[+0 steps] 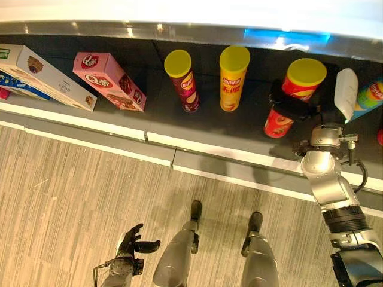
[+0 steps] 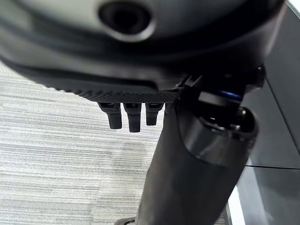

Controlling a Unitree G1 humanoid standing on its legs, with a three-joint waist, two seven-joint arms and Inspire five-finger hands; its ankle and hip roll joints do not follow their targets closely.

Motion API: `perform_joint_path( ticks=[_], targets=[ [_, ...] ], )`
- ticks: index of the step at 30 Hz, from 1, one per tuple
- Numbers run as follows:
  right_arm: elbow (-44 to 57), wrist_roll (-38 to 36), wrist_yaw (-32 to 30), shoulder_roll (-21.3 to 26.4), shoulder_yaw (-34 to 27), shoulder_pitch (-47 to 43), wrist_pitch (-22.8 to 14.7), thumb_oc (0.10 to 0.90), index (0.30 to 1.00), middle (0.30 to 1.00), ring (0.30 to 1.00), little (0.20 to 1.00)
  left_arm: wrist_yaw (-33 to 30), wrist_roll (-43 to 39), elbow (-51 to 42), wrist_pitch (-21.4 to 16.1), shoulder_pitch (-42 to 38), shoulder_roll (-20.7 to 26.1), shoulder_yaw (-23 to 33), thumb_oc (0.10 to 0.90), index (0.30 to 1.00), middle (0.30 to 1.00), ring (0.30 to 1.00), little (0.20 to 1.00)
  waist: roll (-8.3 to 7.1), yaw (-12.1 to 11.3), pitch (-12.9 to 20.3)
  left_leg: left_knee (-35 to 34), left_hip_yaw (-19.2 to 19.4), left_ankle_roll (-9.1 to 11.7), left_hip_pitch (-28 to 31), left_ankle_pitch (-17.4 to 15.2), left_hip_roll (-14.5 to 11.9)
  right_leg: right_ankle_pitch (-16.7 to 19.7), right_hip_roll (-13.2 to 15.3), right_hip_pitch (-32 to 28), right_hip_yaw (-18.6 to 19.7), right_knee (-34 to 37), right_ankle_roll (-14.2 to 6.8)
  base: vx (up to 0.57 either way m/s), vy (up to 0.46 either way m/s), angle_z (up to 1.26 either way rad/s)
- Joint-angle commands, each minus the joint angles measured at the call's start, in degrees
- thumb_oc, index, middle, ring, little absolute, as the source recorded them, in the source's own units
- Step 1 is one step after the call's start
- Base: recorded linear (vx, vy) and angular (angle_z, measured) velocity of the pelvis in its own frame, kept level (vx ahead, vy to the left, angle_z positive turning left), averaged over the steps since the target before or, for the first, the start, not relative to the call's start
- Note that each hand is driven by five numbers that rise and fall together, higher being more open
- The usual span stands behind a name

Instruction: Put the goods on the table back onto the shelves and tidy them up.

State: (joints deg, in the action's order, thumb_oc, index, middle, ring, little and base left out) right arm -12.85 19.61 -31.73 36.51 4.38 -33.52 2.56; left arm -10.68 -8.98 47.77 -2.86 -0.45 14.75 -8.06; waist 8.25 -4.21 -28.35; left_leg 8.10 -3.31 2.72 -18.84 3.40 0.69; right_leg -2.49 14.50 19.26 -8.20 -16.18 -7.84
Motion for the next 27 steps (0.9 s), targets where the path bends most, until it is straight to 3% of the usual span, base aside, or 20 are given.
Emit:
perform_joint_path(
  ticks=[1, 11, 27],
  targets=[
    [4.6, 3.8, -6.6, 4.5, -1.6, -7.1, -2.3, 0.4, 0.3, 0.3, 0.3, 0.3, -3.3, -0.7, -0.6, -2.1, 2.8, 5.3, -0.4, 0.8, 0.9, 0.9, 0.9, 0.9, -1.65, -0.7, 4.3, 11.3, 1.4, 2.6, -0.4, -14.1, -4.5, 0.2, 1.7, 0.7, 5.8, 0.5, -2.8, -0.03, 0.002, -0.06],
    [3.0, 3.1, -9.2, 4.5, -2.4, -8.3, -1.7, 0.4, 0.3, 0.3, 0.3, 0.3, -3.3, -2.1, -1.5, -2.3, 2.8, 5.4, -0.3, 0.8, 0.9, 0.9, 0.9, 0.9, -1.44, -0.9, 3.6, 9.9, 1.2, 2.7, -2.3, -13.1, -4.2, 1.4, 1.6, 2.4, 5.0, 1.9, -3.0, 0.0, 0.0, -0.01],
    [3.9, 2.9, -10.9, 0.4, -2.0, -7.1, -1.7, 0.4, 0.3, 0.3, 0.3, 0.3, -4.2, -2.9, -2.7, -2.6, 2.1, 4.4, -1.1, 0.8, 0.9, 0.9, 0.9, 0.9, -1.25, -0.4, 2.3, 10.3, 1.7, 2.3, -3.8, -13.3, -3.3, 2.7, 2.0, 2.9, 5.1, 3.7, -3.2, 0.0, 0.0, 0.0]
  ],
)
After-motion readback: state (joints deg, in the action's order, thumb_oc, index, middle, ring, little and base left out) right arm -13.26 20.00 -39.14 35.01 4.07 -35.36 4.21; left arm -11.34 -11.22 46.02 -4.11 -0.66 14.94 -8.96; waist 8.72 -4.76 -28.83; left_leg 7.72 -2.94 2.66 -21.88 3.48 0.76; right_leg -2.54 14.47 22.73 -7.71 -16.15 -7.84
